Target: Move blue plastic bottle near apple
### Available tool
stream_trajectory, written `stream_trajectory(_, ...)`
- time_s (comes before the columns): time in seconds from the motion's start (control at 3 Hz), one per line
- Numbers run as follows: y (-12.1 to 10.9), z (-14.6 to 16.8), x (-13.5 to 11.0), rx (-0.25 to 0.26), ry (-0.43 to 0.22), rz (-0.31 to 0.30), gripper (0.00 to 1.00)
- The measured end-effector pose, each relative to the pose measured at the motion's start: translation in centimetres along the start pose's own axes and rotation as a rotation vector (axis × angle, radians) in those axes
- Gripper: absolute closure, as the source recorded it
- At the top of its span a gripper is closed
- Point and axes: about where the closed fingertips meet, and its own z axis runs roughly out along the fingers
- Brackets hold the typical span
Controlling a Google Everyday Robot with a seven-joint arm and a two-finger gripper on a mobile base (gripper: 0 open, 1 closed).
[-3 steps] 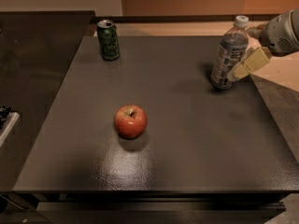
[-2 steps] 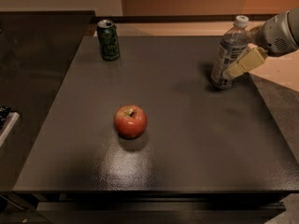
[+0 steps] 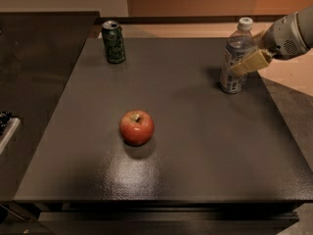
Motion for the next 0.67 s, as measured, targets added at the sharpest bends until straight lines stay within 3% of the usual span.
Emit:
stream_trajectory(0.33,1.5,-0.4,-1.1,-0.034,-0.028,-0.014,0.85)
stream_trajectory(0.67,4.4,-1.0,-2.9,-0.093,-0.063,-0.044,1.0)
